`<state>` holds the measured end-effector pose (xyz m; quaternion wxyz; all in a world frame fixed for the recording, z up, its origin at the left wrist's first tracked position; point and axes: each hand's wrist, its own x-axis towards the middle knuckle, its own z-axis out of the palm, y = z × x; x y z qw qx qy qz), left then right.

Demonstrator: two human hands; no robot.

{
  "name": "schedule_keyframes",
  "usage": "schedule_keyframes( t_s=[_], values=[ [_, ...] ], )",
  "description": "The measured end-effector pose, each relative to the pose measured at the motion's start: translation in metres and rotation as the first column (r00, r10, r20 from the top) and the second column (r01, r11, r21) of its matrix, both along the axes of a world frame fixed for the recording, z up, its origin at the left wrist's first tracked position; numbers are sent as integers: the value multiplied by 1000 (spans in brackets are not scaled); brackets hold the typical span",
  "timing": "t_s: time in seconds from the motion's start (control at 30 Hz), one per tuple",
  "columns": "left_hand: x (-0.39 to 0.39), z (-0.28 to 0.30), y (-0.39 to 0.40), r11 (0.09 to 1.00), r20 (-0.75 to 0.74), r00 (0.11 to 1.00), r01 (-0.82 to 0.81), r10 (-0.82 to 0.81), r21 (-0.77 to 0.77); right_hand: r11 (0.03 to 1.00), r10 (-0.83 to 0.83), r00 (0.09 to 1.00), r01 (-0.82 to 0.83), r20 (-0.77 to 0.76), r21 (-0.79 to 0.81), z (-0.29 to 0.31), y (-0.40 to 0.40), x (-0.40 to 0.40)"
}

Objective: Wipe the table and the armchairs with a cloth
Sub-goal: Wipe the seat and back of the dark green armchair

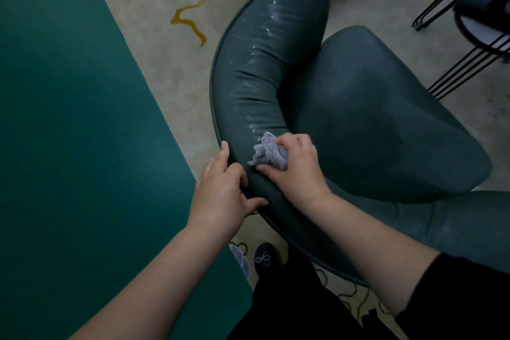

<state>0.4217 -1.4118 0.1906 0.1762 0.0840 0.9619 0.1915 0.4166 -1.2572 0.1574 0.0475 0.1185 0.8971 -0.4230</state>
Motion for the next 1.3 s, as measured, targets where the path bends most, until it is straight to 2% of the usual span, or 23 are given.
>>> schedule_keyframes(
  t_s=[0.13, 0.2, 0.23, 0.3, 0.37, 0.4, 0.47, 0.57, 0.67, 0.73, 0.8, 0.87, 0.9, 0.97, 1.1, 1.17, 1.23, 1.3],
  values=[
    [1, 0, -1, 1000, -1, 1000, 3, -3, 11, 972, -197, 973, 210, 121, -108, -2, 18, -7],
    [1, -1, -2, 1000, -9, 1000, 1, -1, 14, 952, -267, 960, 276, 87, -133, 1, 18, -9],
    [1, -1, -2, 1000, -13, 1000, 1, -1, 17, 957, -246, 968, 250, 42, -149, 4, 14, -10],
    [1, -2, -3, 1000, -20, 1000, -2, 2, 18, 983, -99, 994, 91, -44, -161, 8, 0, -7],
    [1, -3, -3, 1000, -24, 1000, -5, 5, 20, 993, 58, 993, -68, -103, -100, 6, -8, -2],
    [0, -2, -3, 1000, -24, 1000, -8, 9, 28, 993, 83, 991, -91, -108, -78, 3, -5, -3],
    [-2, -1, -2, 999, -22, 1000, -16, 17, 46, 996, 44, 997, -48, -61, -73, -4, 11, -7],
    [-9, 2, 1, 997, -22, 999, -33, 34, 64, 989, -95, 993, 102, 69, -109, -10, 41, -13],
    [-21, 5, 3, 995, -46, 997, -59, 63, 81, 946, -256, 966, 257, 34, -197, -5, 48, -23],
    [-32, 6, 3, 994, -65, 994, -79, 84, 73, 938, -227, 973, 207, -41, -277, 4, 35, -36],
    [-44, 7, 2, 994, -84, 992, -86, 92, 65, 947, -89, 992, 58, -85, -315, 8, 15, -46],
    [-55, 8, -1, 994, -103, 990, -96, 101, 55, 969, 71, 994, -88, -83, -229, 5, 2, -48],
    [-61, 8, -4, 994, -112, 988, -99, 104, 53, 977, 100, 991, -115, -89, -179, 0, 1, -48],
    [-71, 7, -9, 994, -112, 989, -93, 98, 55, 985, 57, 995, -69, -79, -160, -8, 8, -48],
    [-91, 5, -22, 998, -72, 996, -41, 44, 37, 982, -129, 990, 135, 52, -135, -17, 34, -53],
    [-102, 3, -27, 999, -79, 997, 1, 3, 45, 966, -210, 976, 216, 56, -144, -13, 37, -56],
    [-113, 1, -31, 998, -87, 996, 35, -30, 58, 946, -216, 976, 209, -1, -247, -2, 25, -62],
    [-124, -1, -32, 995, -82, 994, 73, -67, 70, 937, -119, 992, 101, -35, -334, 6, 2, -66]
  ],
)
